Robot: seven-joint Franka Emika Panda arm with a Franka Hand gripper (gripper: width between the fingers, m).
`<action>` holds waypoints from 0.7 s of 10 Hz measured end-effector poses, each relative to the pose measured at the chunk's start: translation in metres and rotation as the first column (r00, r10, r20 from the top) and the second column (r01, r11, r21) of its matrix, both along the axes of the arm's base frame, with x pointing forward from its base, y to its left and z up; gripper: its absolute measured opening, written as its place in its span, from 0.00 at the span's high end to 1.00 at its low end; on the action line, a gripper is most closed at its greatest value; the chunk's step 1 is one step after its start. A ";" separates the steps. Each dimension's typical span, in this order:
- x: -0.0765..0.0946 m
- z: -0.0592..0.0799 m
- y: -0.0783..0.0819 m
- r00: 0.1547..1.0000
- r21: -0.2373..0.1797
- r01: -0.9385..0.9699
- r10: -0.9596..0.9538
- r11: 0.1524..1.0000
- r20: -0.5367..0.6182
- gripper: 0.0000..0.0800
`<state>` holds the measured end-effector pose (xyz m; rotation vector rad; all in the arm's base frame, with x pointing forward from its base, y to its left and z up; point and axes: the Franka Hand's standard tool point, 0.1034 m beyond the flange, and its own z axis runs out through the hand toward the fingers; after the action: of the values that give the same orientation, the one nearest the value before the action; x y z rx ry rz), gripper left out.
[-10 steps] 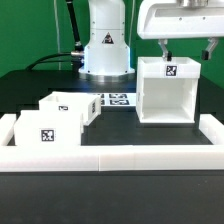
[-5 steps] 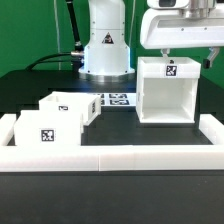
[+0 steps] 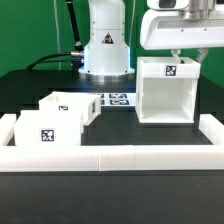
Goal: Assemble drawer
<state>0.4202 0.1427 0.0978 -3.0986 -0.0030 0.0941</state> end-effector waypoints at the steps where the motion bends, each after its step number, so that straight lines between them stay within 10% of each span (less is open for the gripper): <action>1: 0.000 0.000 0.000 1.000 0.000 0.000 0.000 1.000 0.000 0.93; 7: 0.000 0.000 0.000 1.000 0.000 0.000 0.000 1.000 0.000 0.95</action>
Offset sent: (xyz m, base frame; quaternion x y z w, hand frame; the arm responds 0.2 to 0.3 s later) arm 0.0000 0.0000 0.0000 0.0000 0.0000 0.0000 1.0000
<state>0.4204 0.1427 0.0979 -3.0985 -0.0035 0.0933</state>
